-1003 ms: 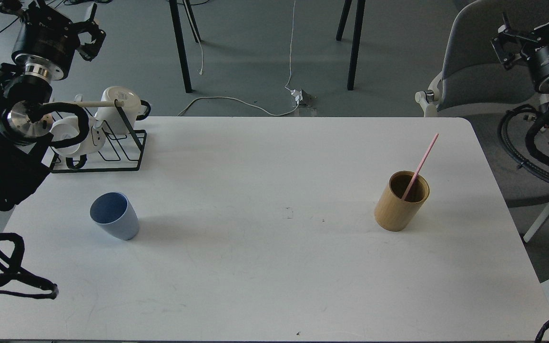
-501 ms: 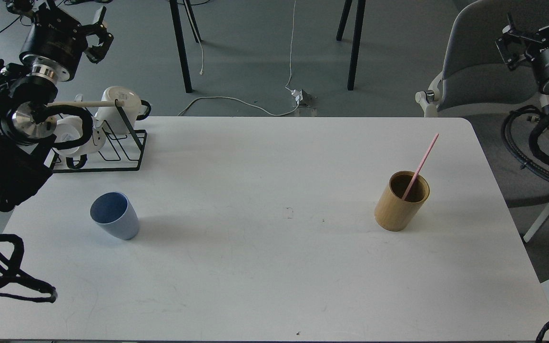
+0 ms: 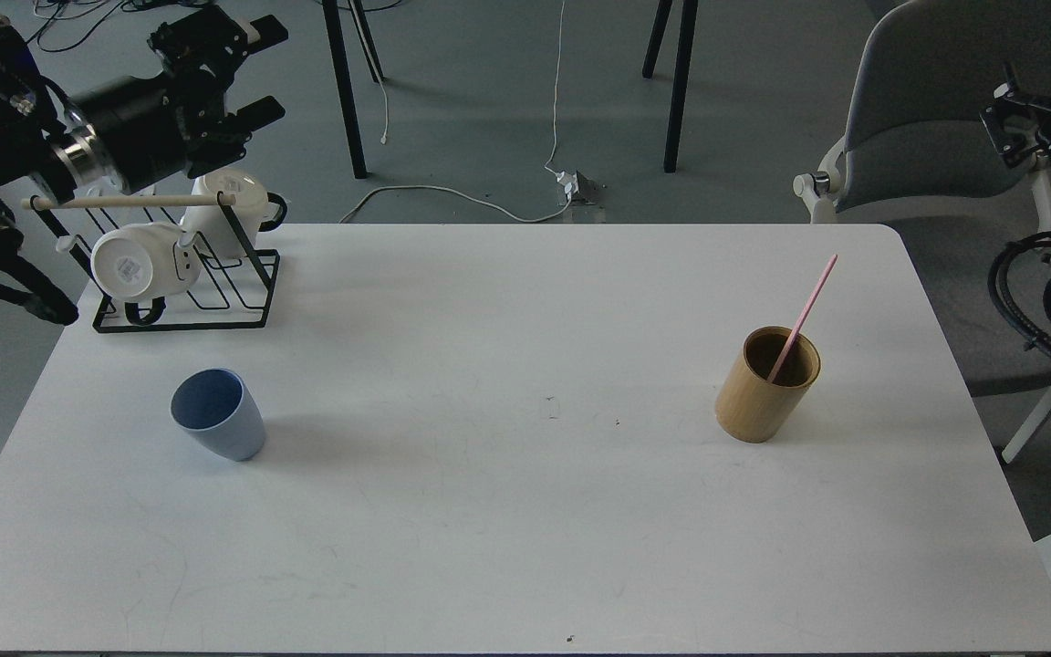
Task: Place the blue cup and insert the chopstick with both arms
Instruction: 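Move the left gripper down from the rack toward the blue cup, then close the left gripper around the blue cup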
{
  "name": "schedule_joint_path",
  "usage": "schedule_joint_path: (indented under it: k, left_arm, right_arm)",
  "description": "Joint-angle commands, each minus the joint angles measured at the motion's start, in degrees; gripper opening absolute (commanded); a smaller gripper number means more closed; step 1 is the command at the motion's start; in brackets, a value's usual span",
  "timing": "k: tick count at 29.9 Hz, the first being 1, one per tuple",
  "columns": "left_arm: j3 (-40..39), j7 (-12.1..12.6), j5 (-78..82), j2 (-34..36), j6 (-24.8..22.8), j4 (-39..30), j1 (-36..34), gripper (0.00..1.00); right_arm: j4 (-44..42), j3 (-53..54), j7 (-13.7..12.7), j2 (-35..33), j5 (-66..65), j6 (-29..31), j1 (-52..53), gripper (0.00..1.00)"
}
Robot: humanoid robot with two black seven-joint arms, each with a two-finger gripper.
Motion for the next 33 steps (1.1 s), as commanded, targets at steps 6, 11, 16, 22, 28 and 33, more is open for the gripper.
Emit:
schedule_joint_path:
  k: [6,11,16,22,28,33]
  left_arm:
    - [2.17,-1.12,22.86,11.20,0.03,-18.21,4.22,0.99]
    - [3.14,-1.64,29.04,16.31,0.03,-21.13,7.03,0.95]
    - [3.31,-1.64,31.67,18.16,0.03,-20.42,10.10,0.88]
    - [3.31,-1.55,38.96,17.81,0.03,-20.25,15.38,0.77]
    - [3.22,-1.20,46.53,16.58,3.16,-16.56,18.90,0.76]
    - [3.22,-1.20,47.06,13.42,3.34,-12.87,18.90,0.76]
  right_arm:
    - [0.11,0.08,0.09,-0.05,0.00,0.00,0.02,0.99]
    - [0.02,0.17,0.17,-0.22,0.00,0.00,-0.07,0.99]
    - [-0.15,0.52,0.17,-0.22,0.08,0.00,-0.86,0.99]
    - [-0.24,0.61,0.70,-0.22,0.08,0.00,-1.74,0.99]
    - [-0.33,2.01,0.88,-0.66,0.08,0.00,-2.62,0.99]
    - [-0.42,2.01,0.88,-0.84,0.08,0.00,-2.71,0.99]
